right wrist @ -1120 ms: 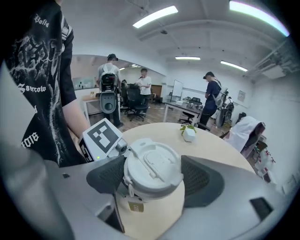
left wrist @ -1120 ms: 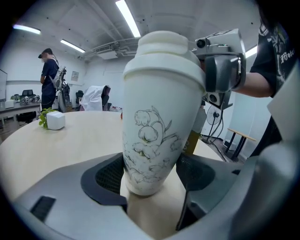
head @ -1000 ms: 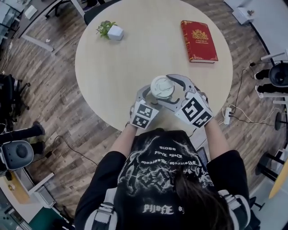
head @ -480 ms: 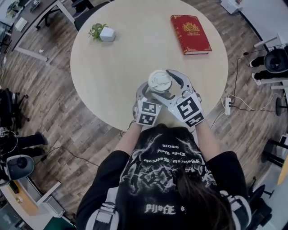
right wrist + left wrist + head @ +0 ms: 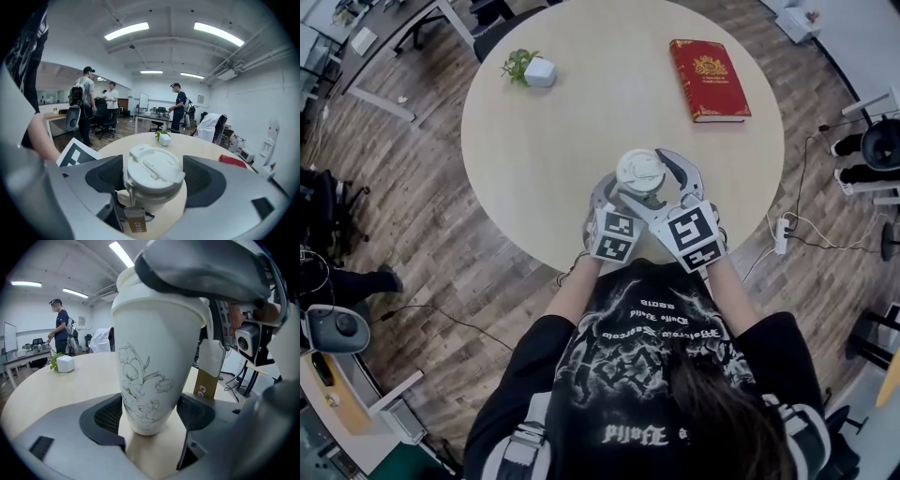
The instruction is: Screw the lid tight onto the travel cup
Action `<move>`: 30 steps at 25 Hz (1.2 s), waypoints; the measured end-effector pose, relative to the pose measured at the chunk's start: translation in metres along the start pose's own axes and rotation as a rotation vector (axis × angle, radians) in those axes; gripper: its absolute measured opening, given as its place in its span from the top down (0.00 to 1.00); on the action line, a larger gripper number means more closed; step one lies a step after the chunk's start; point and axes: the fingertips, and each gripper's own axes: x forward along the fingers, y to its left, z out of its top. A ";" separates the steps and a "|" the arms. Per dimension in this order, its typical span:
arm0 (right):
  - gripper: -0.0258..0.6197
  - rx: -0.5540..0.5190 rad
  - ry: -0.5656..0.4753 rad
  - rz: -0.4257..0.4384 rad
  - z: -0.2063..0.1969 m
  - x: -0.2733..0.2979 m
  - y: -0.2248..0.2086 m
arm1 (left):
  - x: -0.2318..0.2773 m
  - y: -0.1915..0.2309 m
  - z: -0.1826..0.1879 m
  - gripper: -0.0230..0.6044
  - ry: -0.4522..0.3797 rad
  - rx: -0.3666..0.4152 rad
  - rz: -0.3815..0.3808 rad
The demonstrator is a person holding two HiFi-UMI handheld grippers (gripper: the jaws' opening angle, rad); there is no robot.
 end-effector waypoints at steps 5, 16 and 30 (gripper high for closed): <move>0.30 0.168 -0.092 0.033 0.004 -0.018 -0.003 | -0.011 0.004 -0.005 0.33 0.018 0.005 0.026; 0.30 0.288 -0.092 -0.129 -0.071 -0.063 -0.002 | -0.089 0.013 -0.004 0.33 -0.127 -0.183 -0.060; 0.49 0.288 -0.072 -0.244 -0.102 -0.072 0.022 | -0.120 0.004 -0.005 0.38 -0.203 -0.141 -0.025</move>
